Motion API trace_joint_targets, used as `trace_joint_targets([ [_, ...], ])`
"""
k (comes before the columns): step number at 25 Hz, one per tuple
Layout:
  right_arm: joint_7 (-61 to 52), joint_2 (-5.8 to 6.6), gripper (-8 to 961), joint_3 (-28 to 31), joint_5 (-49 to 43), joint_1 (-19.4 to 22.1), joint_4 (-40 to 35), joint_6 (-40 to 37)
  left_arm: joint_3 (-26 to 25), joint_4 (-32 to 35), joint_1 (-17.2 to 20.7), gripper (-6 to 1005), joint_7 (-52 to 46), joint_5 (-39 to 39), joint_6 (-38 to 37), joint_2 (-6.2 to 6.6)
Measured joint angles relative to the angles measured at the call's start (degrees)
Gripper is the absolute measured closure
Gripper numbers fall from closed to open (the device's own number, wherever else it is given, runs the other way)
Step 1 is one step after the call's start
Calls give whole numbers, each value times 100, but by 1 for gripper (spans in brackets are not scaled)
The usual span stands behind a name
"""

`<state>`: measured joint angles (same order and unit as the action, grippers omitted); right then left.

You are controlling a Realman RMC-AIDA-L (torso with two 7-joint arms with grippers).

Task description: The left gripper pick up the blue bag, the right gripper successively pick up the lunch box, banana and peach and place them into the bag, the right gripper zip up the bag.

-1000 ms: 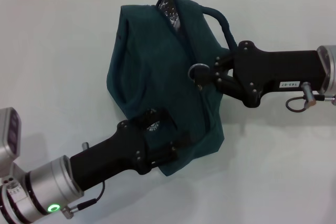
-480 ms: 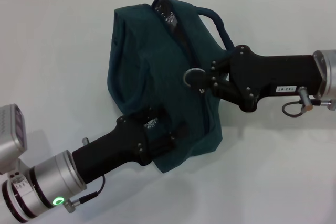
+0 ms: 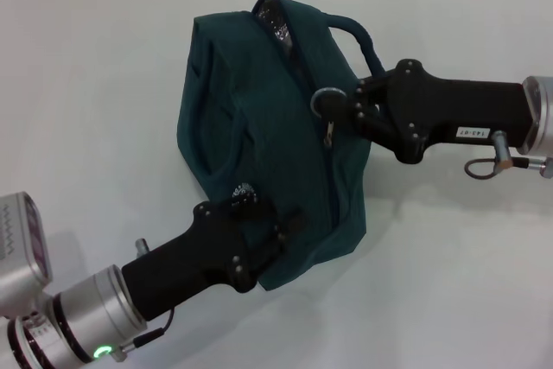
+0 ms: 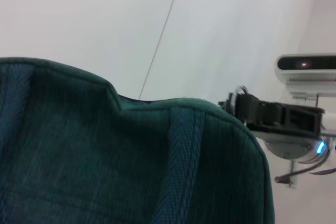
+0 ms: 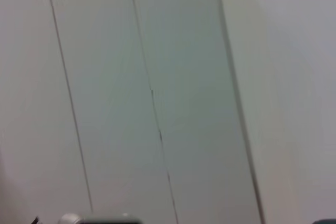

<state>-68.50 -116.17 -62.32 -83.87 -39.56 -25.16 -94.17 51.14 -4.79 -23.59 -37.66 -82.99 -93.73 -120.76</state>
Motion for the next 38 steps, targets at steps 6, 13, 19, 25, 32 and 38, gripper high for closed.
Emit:
trace_joint_targets([
  [6, 11, -2, 941, -9, 304, 1, 75, 156, 41, -75, 0, 620, 268, -70, 27, 0],
  [13, 10, -2, 941, 1, 630, 34, 218, 508, 67, -13, -13, 800, 414, -474, 3, 29],
  [19, 108, -2, 941, -68, 733, 122, 230, 509, 16, -13, -28, 934, 388, -401, -9, 24],
  [25, 133, -2, 940, -180, 743, 141, 238, 467, 2, -366, -36, 851, 397, 161, -270, 0],
  [32, 165, -1, 940, -361, 755, 84, 191, 238, -164, -686, -78, 710, 624, 244, -536, 0],
  [38, 323, -1, 940, -449, 889, -8, 207, 61, -231, -701, -65, 474, 619, 270, -508, 0],
])
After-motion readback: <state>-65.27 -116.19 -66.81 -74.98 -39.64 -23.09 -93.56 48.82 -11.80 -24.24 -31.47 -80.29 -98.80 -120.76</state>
